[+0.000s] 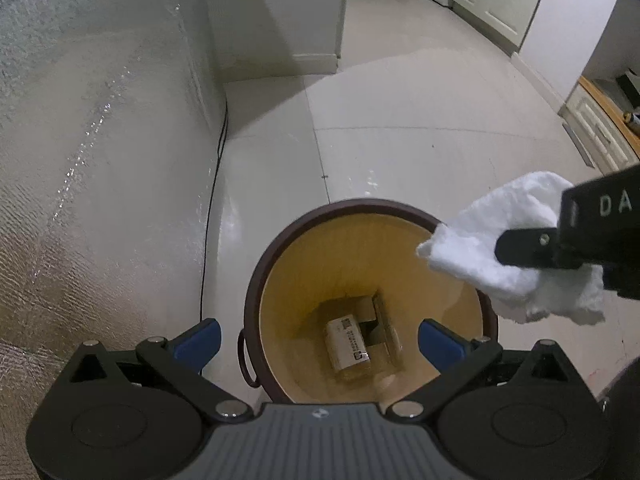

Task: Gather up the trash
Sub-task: 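Open the left tool to drop the box while the right tool drops the tissue, then raise both open tools away from the yellow bucket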

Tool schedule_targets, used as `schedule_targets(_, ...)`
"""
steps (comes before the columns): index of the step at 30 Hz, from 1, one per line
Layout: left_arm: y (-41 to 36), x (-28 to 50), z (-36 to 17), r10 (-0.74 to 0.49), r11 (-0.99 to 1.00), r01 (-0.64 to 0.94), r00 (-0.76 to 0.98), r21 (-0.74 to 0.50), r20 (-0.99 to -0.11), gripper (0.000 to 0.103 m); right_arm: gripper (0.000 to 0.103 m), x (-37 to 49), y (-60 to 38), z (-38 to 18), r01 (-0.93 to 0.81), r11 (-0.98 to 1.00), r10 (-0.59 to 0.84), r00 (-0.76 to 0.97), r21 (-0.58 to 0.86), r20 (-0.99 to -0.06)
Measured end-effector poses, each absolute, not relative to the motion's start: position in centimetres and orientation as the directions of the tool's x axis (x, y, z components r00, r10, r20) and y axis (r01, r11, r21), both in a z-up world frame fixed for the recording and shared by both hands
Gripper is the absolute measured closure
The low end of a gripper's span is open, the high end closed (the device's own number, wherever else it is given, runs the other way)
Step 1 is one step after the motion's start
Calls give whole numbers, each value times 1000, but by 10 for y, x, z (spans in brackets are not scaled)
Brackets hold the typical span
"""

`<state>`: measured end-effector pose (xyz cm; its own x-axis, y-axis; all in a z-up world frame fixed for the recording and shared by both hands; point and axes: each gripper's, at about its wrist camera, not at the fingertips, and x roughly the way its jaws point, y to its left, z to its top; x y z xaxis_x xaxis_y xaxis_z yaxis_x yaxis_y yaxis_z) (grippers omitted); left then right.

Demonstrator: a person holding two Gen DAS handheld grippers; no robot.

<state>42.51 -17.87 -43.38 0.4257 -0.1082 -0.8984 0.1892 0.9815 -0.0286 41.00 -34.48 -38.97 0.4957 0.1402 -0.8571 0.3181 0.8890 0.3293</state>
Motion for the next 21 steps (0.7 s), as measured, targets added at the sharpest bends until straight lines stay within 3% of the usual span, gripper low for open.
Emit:
schedule_targets(7,-184,419,-435,-105,972,234,391,-12,-914,0,77,417,-342,-395,305,892,155,485,333,-861)
schedule_targets(8,-184,417,-434,-104,970,241,388,-8,-916,0,69,418,-341,-396,304,892,157,489,336,-858)
schedule_targets(9,-184,416,-434,-104,969,246,385,-6,-917,0,52,418,-342,-397,305,890,157,490,338,-857)
schedule_targets(11,-183,415,-433,-108,969,248,376,-13,-920,0,31,417,-342,-398,314,893,140,487,323,-862)
schedule_targets(12,-182,415,-434,-110,969,246,372,-16,-922,0,27,417,-342,-398,314,897,129,486,311,-864)
schedule_targets(21,-175,416,-432,-99,978,204,346,-28,-933,0,9,419,-346,-406,281,930,105,417,238,-903)
